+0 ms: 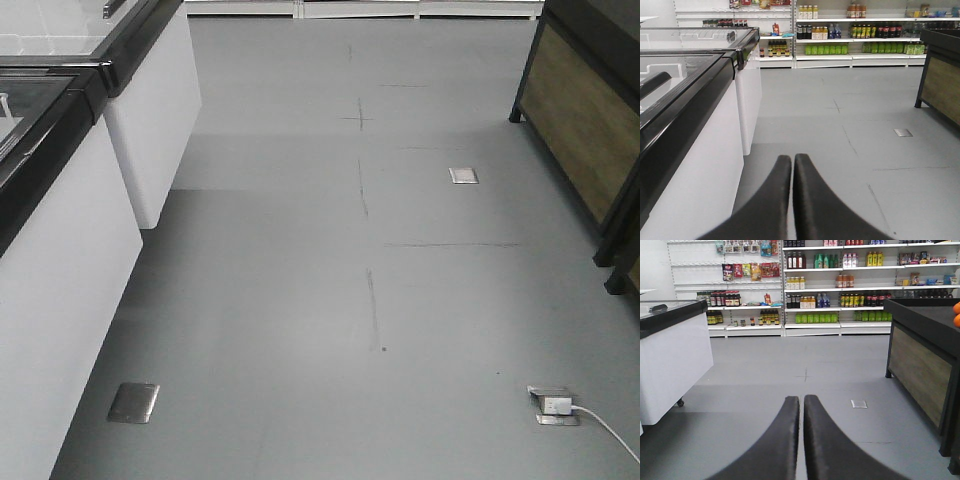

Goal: Left arm holds basket, right arm returns cookies

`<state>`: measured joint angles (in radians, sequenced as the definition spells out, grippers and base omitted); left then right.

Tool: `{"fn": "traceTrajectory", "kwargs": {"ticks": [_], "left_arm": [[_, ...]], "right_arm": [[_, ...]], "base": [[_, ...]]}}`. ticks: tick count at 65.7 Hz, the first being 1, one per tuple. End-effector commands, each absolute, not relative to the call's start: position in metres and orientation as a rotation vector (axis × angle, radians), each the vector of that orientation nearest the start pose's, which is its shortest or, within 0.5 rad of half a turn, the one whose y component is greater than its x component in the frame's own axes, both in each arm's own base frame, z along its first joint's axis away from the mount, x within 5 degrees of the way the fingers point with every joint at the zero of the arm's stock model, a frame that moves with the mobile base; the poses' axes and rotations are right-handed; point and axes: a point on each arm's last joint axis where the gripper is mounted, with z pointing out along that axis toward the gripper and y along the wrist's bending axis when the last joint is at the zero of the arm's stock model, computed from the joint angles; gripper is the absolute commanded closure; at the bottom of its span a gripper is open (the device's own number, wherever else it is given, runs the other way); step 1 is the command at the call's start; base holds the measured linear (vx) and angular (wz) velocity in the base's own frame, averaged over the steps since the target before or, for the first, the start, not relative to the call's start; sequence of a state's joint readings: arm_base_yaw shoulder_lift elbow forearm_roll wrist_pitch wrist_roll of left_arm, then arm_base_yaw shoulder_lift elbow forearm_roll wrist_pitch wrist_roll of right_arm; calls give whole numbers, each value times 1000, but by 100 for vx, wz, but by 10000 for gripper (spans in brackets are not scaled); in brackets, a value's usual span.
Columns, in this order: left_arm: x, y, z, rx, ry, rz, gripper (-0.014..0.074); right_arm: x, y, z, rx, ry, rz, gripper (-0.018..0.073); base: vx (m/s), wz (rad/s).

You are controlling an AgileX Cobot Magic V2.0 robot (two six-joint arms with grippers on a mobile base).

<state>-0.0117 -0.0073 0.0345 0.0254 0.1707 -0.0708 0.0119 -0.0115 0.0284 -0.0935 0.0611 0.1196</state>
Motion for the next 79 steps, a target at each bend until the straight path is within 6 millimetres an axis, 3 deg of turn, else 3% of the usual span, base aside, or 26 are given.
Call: {"fn": "traceTrajectory", "kwargs": {"ticks": [1, 79], "left_arm": [[54, -1, 207, -27, 1550, -52, 602], [54, -1, 207, -27, 1550, -52, 602]], "right_arm": [[56, 1, 200, -1, 1497, 17, 570], [56, 1, 200, -1, 1497, 17, 570]], "base": [[0, 0], [0, 0]]}}
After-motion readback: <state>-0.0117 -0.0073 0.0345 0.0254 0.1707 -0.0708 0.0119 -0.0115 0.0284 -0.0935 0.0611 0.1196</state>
